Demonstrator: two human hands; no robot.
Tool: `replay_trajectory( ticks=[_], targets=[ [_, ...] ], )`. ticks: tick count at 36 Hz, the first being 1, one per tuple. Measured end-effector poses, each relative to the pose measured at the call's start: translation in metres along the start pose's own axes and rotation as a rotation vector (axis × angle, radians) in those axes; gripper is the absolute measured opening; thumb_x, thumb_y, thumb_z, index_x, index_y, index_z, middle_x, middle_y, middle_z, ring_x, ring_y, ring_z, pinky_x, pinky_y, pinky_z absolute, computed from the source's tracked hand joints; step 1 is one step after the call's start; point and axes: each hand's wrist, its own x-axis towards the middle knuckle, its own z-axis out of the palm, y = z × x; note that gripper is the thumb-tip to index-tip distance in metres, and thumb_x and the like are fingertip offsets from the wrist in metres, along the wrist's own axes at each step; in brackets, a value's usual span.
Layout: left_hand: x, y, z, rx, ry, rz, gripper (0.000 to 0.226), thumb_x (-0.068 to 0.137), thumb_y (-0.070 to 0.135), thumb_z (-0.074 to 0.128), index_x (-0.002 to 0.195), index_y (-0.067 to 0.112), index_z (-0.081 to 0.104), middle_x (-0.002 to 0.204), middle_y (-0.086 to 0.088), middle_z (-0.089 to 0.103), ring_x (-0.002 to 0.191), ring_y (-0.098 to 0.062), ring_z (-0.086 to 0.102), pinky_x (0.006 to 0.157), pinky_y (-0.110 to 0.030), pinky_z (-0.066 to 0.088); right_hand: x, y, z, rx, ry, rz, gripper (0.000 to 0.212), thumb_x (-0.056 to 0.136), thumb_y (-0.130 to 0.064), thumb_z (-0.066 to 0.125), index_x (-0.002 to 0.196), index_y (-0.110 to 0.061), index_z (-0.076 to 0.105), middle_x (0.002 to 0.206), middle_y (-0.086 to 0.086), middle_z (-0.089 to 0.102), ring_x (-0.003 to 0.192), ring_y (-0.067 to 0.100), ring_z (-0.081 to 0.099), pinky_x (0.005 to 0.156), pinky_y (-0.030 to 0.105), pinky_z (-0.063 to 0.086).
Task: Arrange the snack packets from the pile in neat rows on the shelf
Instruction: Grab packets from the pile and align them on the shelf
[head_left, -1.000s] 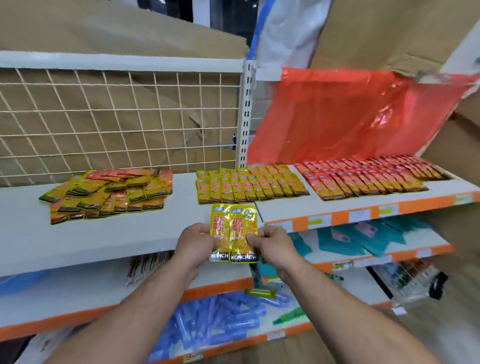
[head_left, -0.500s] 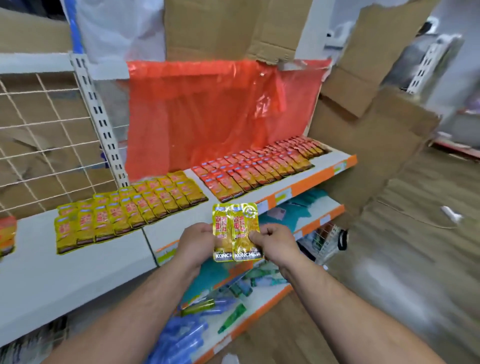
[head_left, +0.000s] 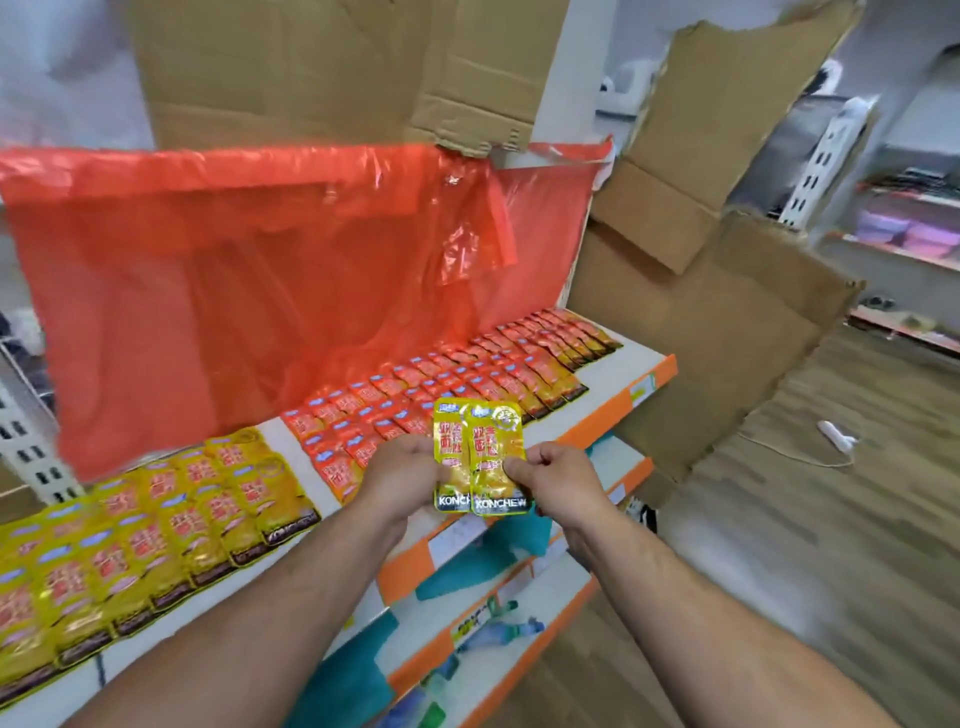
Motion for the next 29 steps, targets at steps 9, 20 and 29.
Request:
replay_trajectory(
  ticks=[9, 20, 29],
  targets=[
    [0.025, 0.007, -0.019, -0.048, 0.136, -0.010, 0.019, 0.071, -0.009, 0.067, 0.075, 0.009, 0.063, 0.078, -0.013, 0.070, 0.069, -0.025, 0.064, 0.063, -0.036, 0.048, 0.053, -0.009, 0.030, 0.015, -0.154, -0.005, 0.054, 0.089, -0.014, 0.071, 0.056, -0.021, 0.029, 0.049, -0.006, 0.026, 0.054, 0.010, 0.026, 0.056, 0.025, 0.026],
    [-0.014, -0.008, -0.062, -0.089, 0.411, -0.089, 0.017, 0.067, -0.002, 0.074, 0.068, 0.011, 0.064, 0.075, -0.012, 0.072, 0.069, -0.027, 0.065, 0.066, -0.044, 0.054, 0.055, -0.022, 0.081, -0.061, -0.379, -0.074, 0.039, 0.085, -0.017, 0.075, 0.062, -0.017, 0.043, 0.056, 0.001, 0.029, 0.052, 0.018, 0.028, 0.055, 0.027, 0.028],
    [-0.078, -0.044, -0.085, -0.156, 0.586, -0.143, 0.036, 0.078, -0.009, 0.068, 0.060, 0.017, 0.052, 0.048, 0.007, 0.054, 0.052, -0.014, 0.049, 0.053, -0.022, 0.040, 0.013, -0.016, 0.123, -0.071, -0.573, -0.093, 0.031, 0.082, -0.020, 0.076, 0.068, -0.015, 0.049, 0.067, 0.008, 0.033, 0.061, 0.018, 0.037, 0.059, 0.033, 0.036]
  ],
)
